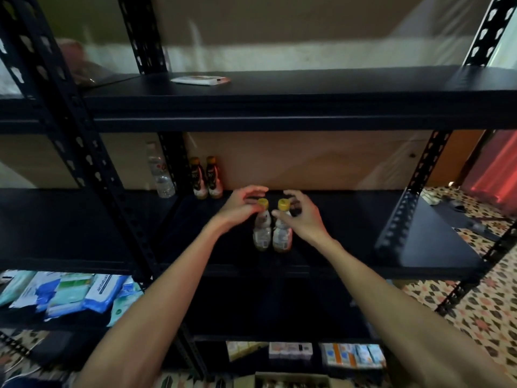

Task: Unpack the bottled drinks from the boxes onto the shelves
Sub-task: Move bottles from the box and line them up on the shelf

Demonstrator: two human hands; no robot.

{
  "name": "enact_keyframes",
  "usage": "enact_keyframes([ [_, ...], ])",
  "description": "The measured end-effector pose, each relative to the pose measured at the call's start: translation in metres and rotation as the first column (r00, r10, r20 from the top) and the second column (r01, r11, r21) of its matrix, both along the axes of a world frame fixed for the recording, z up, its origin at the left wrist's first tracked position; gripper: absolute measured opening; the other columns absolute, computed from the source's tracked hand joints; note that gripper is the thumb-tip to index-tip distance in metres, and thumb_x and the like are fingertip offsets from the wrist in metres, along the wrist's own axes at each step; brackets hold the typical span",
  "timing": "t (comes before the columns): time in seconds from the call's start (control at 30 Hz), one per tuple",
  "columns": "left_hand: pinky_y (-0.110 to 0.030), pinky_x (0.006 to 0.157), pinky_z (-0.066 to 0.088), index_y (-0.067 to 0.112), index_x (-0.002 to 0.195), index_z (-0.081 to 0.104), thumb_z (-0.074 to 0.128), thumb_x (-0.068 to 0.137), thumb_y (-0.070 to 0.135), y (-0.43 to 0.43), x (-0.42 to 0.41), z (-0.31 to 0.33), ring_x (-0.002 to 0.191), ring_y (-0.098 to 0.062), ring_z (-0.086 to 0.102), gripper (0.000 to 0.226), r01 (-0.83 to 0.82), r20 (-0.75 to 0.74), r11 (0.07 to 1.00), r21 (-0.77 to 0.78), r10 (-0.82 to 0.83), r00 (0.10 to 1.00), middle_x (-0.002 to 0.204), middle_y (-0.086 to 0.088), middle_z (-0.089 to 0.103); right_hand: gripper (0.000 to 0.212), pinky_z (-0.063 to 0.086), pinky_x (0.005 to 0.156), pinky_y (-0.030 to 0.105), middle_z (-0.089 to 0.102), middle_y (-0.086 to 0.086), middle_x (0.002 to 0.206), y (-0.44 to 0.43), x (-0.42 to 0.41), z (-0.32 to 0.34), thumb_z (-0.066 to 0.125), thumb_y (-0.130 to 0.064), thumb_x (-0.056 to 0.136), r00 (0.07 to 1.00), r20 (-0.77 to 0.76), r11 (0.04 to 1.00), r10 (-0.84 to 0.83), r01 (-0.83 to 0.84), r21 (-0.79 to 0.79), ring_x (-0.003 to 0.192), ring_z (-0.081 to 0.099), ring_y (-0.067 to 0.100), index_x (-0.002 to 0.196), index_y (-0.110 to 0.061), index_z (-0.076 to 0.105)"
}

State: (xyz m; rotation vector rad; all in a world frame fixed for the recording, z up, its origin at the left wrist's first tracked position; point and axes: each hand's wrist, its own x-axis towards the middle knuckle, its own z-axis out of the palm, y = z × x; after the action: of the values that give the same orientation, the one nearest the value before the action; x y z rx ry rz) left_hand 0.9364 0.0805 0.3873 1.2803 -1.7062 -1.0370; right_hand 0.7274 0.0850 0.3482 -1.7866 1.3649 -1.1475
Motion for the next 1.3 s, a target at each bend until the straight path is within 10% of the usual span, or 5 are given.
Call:
enact_keyframes([
  [0.23, -0.024, 0.087, 0.049, 0.026, 0.111, 0.073, 0.083, 0.080, 0.030, -0.018, -0.009, 0.029, 0.099, -0.012, 0.064, 0.033, 0.042, 0.587, 0.995, -0.089, 0.018, 0.810, 0.109, 0.002, 0.071, 0.027, 0.040, 0.063, 0.005, 0.070, 0.001, 0.096, -0.009, 0.003, 0.021, 0.081, -0.021, 0.083, 0.971, -0.231, 0.998, 0.055, -0.044, 0.052, 0.089, 0.064, 0.017, 0.106, -0.025, 0.067],
  [0.73, -0.033, 0.087, 0.050, 0.026, 0.131, 0.055, 0.081, 0.078, 0.045, 0.003, -0.014, 0.032, 0.103, -0.019, 0.059, 0.062, 0.010, 0.669, 0.996, -0.090, 0.053, 0.742, 0.119, -0.003, 0.058, 0.032, 0.044, 0.070, 0.018, 0.067, 0.004, 0.106, 0.002, 0.009, 0.027, 0.078, -0.018, 0.088, 0.977, -0.214, 0.995, 0.023, -0.001, 0.100, 0.094, 0.063, 0.016, 0.116, -0.023, 0.065],
  [1.03, -0.033, 0.081, 0.050, 0.015, 0.111, 0.068, 0.080, 0.082, 0.023, 0.010, -0.023, 0.035, 0.099, -0.024, 0.063, 0.032, -0.045, 0.677, 0.989, -0.139, 0.128, 0.725, 0.110, -0.007, 0.065, 0.036, 0.043, 0.077, 0.023, 0.066, 0.002, 0.109, 0.007, 0.011, 0.031, 0.078, -0.022, 0.088, 0.972, -0.235, 0.993, 0.022, 0.006, 0.119, 0.099, 0.063, 0.018, 0.122, -0.023, 0.065],
  [1.2, -0.030, 0.075, 0.047, 0.016, 0.110, 0.066, 0.080, 0.082, 0.023, 0.011, -0.024, 0.035, 0.094, -0.021, 0.061, 0.032, -0.053, 0.683, 0.990, -0.128, 0.127, 0.720, 0.109, -0.006, 0.064, 0.043, 0.040, 0.059, 0.001, 0.049, 0.000, 0.119, 0.007, 0.008, 0.042, 0.074, -0.036, 0.092, 0.965, -0.258, 0.993, 0.043, -0.013, 0.119, 0.104, 0.054, 0.013, 0.131, -0.020, 0.065],
  [1.3, -0.032, 0.078, 0.049, 0.016, 0.109, 0.065, 0.080, 0.082, 0.022, 0.009, -0.025, 0.034, 0.099, -0.024, 0.062, 0.031, -0.054, 0.679, 0.991, -0.119, 0.121, 0.725, 0.111, -0.008, 0.065, 0.038, 0.044, 0.084, 0.015, 0.054, 0.000, 0.124, 0.002, 0.007, 0.051, 0.071, -0.024, 0.095, 0.952, -0.299, 0.989, 0.062, -0.019, 0.144, 0.113, 0.058, 0.014, 0.133, -0.023, 0.066],
])
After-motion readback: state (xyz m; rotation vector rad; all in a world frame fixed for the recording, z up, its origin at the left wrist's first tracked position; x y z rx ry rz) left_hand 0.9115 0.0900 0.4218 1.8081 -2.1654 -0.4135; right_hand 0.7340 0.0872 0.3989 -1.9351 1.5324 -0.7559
